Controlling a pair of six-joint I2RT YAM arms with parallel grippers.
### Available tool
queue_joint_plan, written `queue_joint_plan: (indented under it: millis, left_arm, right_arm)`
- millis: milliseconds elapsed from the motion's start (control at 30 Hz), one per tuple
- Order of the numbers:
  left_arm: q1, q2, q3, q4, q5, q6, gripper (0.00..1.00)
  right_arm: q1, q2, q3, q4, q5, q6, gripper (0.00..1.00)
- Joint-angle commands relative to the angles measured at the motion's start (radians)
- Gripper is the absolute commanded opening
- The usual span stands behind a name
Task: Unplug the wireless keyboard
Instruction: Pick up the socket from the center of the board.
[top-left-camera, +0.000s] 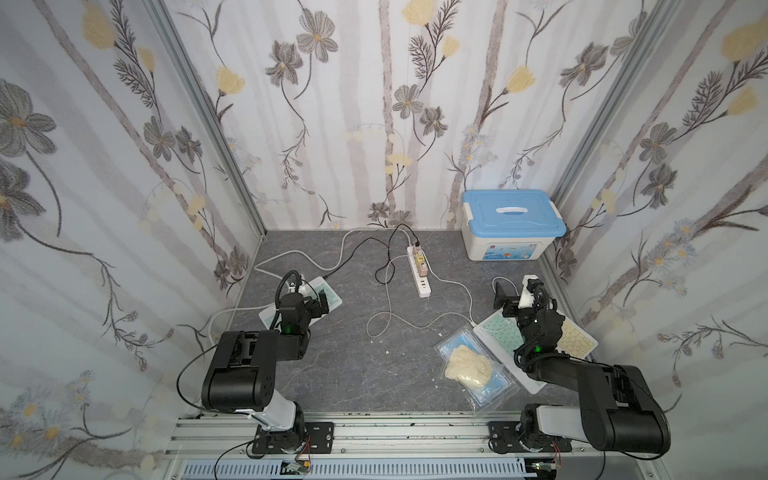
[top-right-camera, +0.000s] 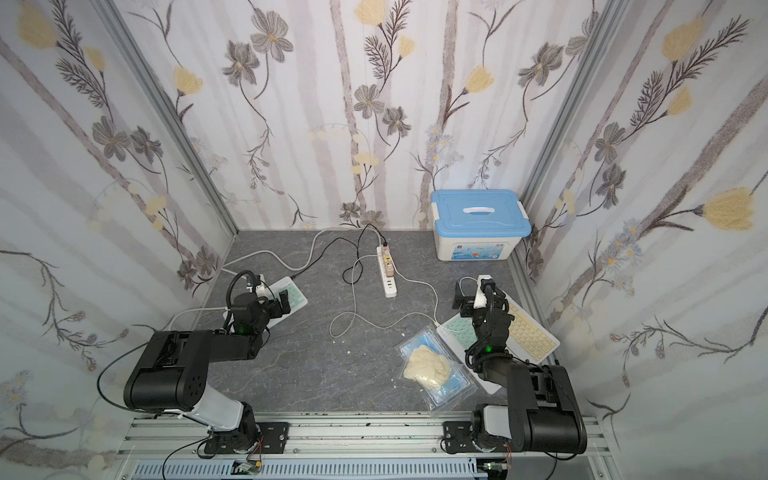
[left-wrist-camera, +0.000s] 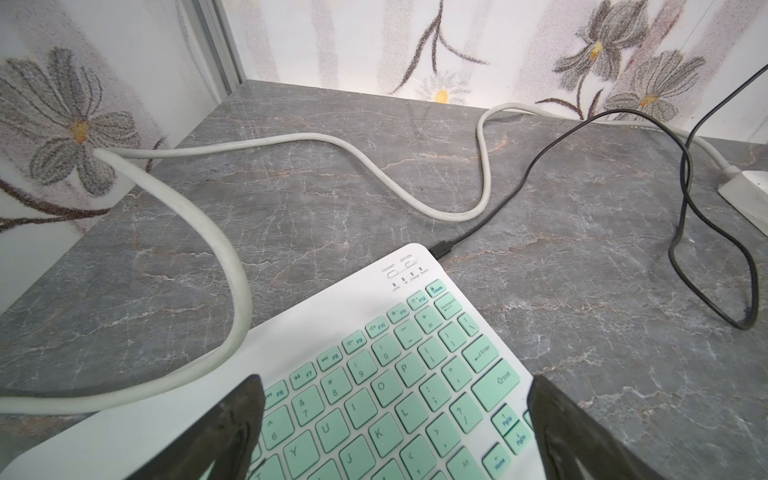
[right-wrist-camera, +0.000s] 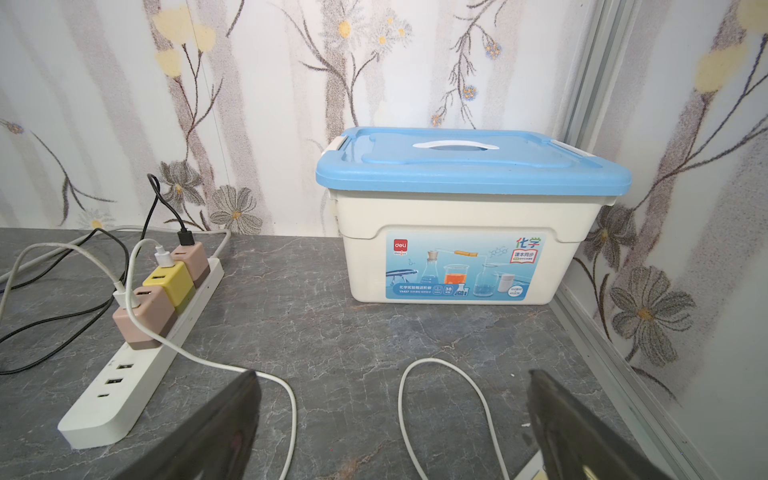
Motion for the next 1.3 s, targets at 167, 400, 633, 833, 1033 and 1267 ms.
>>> queue_joint_plan:
  millis: [167,400,633,833,1033,1267]
  left_arm:
    - [0.001,0.0,0.005,0.017,0.0,0.006,1.0]
    - [0.001,0.001,0.005,0.017,0.0,0.006,1.0]
    - [0.001,0.001,0.006,0.014,0.0,0.005,1.0]
    - [0.001,-0.002,0.002,0.02,0.0,0.005,1.0]
    - [-0.018,-0.128,0.104,-0.267,-0.041,0.009,1.0]
    - [-0.032,-0.261,0.079,-0.291,-0.151,-0.017,1.0]
  right_arm:
    - [0.001,-0.001,0.002,0.031,-0.011,-0.006,1.0]
    - [0.001,-0.001,0.002,0.032,-0.012,-0.006,1.0]
    - [0.001,-0.001,0.002,0.033,-0.012,-0.006,1.0]
    - [0.001,-0.003,-0.001,0.032,-0.012,-0.007,1.0]
    - [0.032,-0.06,0.019,-0.047,0.012,-0.034,0.99]
    - [0.042,-0.158,0.032,-0.179,0.066,0.001,1.0]
